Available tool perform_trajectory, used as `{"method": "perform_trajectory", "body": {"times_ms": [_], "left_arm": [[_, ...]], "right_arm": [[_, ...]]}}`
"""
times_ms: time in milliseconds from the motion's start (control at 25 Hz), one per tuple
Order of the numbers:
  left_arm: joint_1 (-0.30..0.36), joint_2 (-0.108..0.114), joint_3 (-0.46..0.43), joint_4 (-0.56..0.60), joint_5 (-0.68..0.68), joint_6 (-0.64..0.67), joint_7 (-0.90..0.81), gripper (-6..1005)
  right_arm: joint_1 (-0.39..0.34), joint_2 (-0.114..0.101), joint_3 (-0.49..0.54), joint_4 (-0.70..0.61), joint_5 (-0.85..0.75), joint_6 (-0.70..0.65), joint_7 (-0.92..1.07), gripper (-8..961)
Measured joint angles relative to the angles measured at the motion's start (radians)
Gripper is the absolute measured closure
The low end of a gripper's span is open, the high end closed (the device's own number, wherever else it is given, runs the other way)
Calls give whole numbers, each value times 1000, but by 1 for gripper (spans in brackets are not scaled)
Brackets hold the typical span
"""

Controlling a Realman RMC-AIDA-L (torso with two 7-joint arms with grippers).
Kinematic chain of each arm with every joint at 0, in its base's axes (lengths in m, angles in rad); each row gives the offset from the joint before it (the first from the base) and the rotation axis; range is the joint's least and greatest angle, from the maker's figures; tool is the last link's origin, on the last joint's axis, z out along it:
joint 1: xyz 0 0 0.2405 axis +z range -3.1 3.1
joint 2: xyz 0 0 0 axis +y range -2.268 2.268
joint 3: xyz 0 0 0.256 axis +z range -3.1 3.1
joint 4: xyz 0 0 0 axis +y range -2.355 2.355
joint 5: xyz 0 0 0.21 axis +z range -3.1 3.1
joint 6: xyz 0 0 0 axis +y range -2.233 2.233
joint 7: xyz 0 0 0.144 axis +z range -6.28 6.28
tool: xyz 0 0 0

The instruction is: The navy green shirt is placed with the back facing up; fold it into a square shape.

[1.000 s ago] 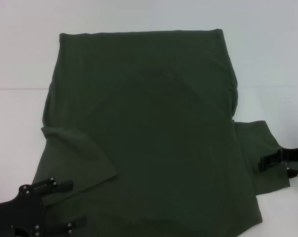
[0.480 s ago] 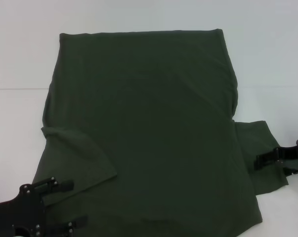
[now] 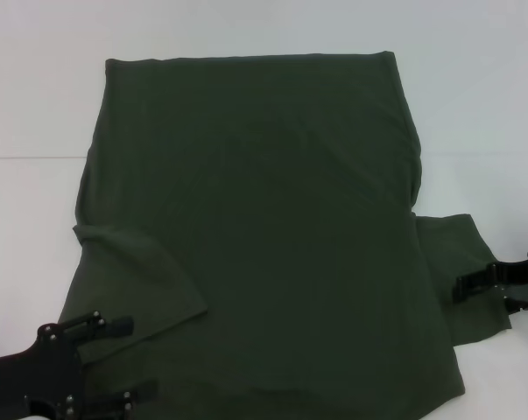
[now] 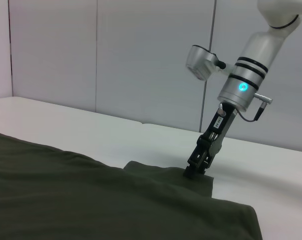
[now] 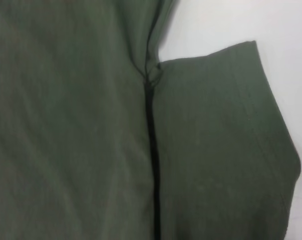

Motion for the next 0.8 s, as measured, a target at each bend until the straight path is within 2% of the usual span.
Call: {"method": "perform_trajectory", "body": {"times_ms": [680,800], "left_arm": [[-5,1,0,0,0,-4,-2,140],[-5,1,0,0,0,-7,-2,140]], "right_arm": [[2,7,0,3,5,-2,0,45],[2,9,-3,3,4,3,0,113]]}}
